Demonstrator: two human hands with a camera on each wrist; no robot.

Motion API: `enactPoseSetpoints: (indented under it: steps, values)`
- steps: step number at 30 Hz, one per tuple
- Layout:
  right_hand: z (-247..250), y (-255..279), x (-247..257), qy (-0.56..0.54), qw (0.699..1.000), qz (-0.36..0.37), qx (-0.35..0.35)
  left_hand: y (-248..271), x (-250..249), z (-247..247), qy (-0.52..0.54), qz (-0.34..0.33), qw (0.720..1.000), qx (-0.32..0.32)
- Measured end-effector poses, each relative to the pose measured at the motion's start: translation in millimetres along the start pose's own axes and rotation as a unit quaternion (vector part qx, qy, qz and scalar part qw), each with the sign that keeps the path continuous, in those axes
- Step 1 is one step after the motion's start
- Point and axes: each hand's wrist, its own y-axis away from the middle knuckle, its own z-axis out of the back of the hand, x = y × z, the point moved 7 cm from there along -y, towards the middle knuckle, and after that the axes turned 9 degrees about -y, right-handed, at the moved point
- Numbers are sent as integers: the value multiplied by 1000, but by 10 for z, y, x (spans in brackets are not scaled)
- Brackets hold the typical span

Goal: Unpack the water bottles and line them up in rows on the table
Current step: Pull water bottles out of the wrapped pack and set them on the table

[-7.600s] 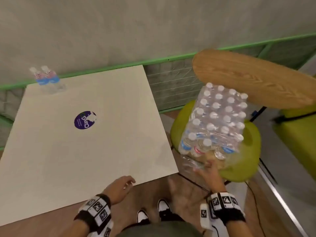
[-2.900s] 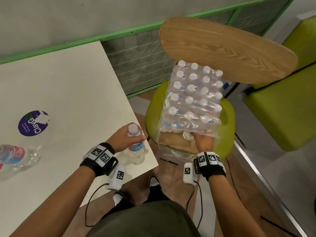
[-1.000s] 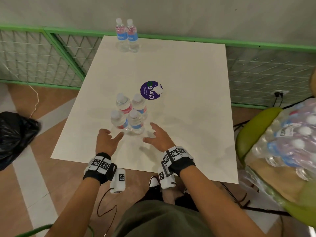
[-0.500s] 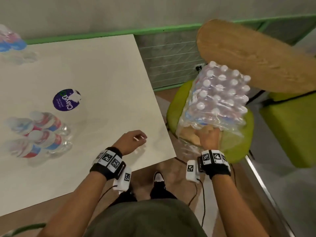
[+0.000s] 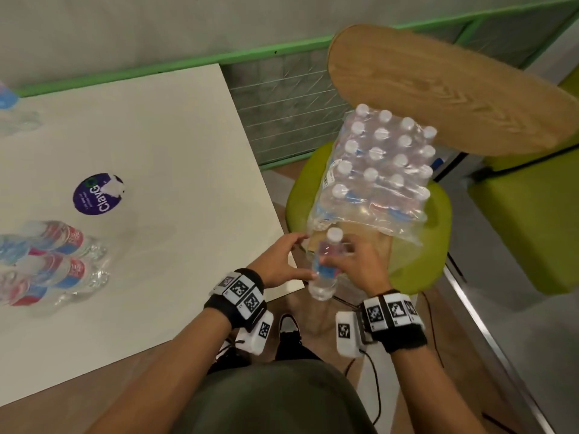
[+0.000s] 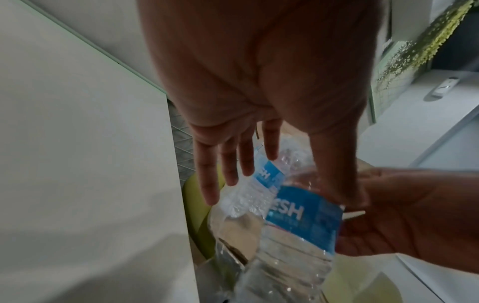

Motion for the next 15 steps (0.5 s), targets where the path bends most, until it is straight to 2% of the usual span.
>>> enactPoseSetpoints:
  steps: [3,6,9,11,13,15]
  values:
    - [-332,74,3,-64,994,1,93,-7,-45,-57,56,-24,998,14]
    - [-485,50,91,-157,975,-6,156,33,29,99,25,-16,999,-41]
    - [-562,-94,146,-126,974,-27,187,83,60,215,-4,-10,998,-69]
    - [-493,-258,67,-64,982,-63,164,127,107,283,-10,11,996,-93]
    - [-306,-429,-14,-31,990,-100,93,184,174,361,-9,29,993,-116]
    - [-106,-582,-106,71,991,-114,30,238,234,432,-13,35,991,-125]
